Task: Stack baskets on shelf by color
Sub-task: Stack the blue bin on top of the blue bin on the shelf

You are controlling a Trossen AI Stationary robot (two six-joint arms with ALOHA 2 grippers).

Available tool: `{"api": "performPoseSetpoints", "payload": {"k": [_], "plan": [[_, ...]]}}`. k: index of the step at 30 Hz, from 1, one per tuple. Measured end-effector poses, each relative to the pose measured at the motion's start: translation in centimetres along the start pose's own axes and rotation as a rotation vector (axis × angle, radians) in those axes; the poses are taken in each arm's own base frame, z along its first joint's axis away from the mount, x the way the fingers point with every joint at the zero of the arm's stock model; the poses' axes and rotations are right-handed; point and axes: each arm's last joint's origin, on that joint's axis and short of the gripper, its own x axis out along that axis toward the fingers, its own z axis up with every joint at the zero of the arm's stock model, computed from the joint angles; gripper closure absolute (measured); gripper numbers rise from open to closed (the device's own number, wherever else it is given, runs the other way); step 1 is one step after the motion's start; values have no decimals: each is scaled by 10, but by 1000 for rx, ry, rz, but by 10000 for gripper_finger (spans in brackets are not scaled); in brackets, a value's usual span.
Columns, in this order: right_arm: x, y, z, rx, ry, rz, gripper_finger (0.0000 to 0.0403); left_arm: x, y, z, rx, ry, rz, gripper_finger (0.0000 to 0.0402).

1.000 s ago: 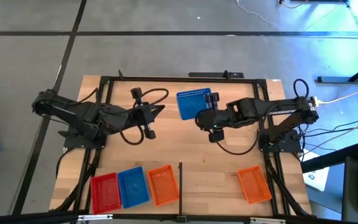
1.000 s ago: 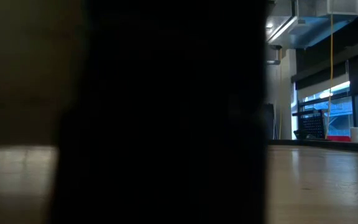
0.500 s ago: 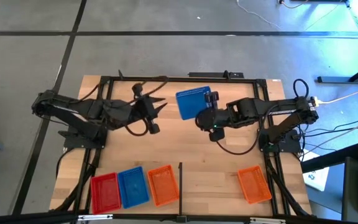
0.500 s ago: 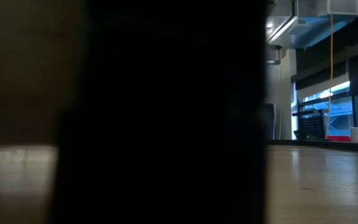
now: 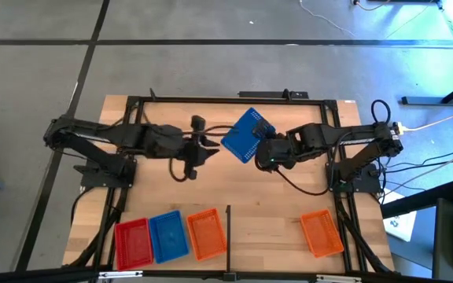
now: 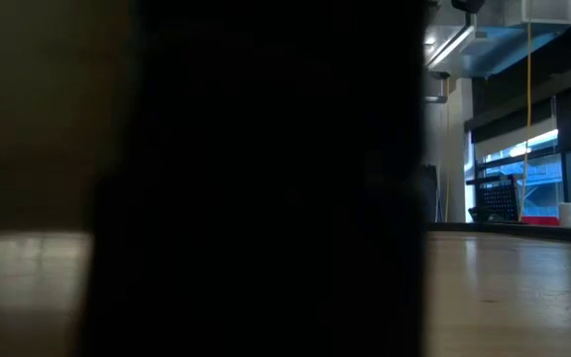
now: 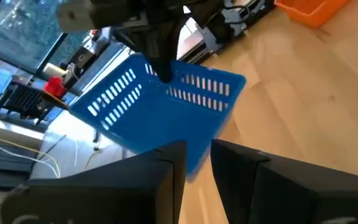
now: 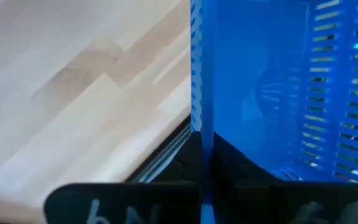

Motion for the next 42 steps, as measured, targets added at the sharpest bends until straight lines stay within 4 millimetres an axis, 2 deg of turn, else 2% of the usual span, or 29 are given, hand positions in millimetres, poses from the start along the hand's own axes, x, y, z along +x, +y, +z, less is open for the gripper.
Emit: {"api": "performPoseSetpoints", "payload": {"k": [8, 13, 16, 30, 38, 42], "plan": [[0, 0, 0, -7, 13, -7, 403, 36, -24, -1, 153, 65, -55, 333], [0, 0, 0, -8, 18, -7, 403, 55, -31, -7, 198, 178, 30, 333], [1, 0, -1, -4, 21, -9, 403, 59, -32, -7, 269, 217, 77, 333], [3, -2, -4, 14, 18, 4, 403, 48, -41, 8, 347, 183, 127, 333], [8, -5, -9, 30, 34, 12, 403, 45, -48, 12, 347, 132, 74, 333], [8, -6, -10, 31, 35, 13, 403, 47, -45, 9, 324, 149, 84, 333]]}}
